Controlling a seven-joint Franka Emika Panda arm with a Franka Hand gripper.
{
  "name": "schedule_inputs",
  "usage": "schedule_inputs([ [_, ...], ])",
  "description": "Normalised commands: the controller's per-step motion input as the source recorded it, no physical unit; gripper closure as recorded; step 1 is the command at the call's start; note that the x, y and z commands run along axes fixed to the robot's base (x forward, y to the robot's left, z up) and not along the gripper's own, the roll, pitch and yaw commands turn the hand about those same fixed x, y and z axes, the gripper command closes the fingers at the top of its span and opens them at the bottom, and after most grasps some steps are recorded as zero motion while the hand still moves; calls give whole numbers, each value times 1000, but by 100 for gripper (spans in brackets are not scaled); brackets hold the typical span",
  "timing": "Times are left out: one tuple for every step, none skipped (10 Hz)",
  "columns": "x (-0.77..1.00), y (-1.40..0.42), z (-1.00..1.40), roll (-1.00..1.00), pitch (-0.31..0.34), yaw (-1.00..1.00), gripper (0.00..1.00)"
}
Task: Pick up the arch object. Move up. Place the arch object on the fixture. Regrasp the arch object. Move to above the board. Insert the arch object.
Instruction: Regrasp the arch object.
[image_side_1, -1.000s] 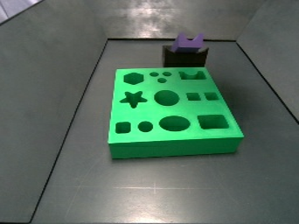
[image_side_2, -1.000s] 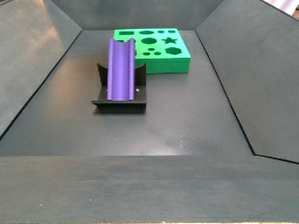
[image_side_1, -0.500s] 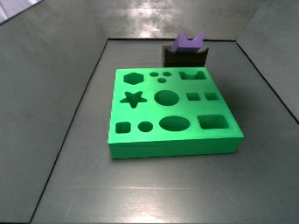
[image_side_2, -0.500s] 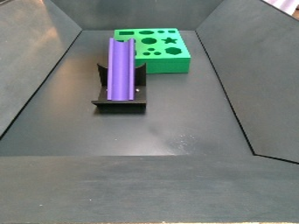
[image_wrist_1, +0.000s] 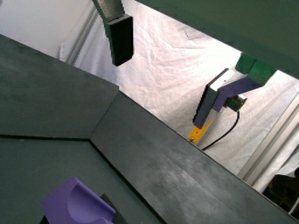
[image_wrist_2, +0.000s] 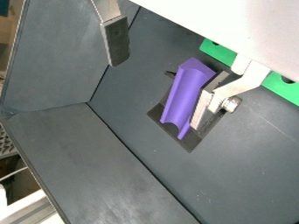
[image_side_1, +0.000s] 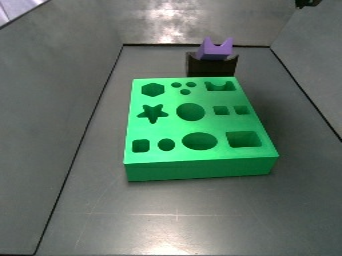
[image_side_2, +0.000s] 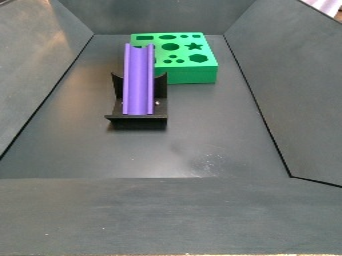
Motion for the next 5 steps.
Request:
schedule_inputs([
  [206, -54, -12, 164, -18, 183, 0],
  [201, -53, -17, 165, -16, 151, 0],
  [197, -52, -19, 162, -12, 113, 0],
  [193, -52, -21, 156, -6, 94, 0],
  [187, -51, -25, 149, 2, 84, 0],
])
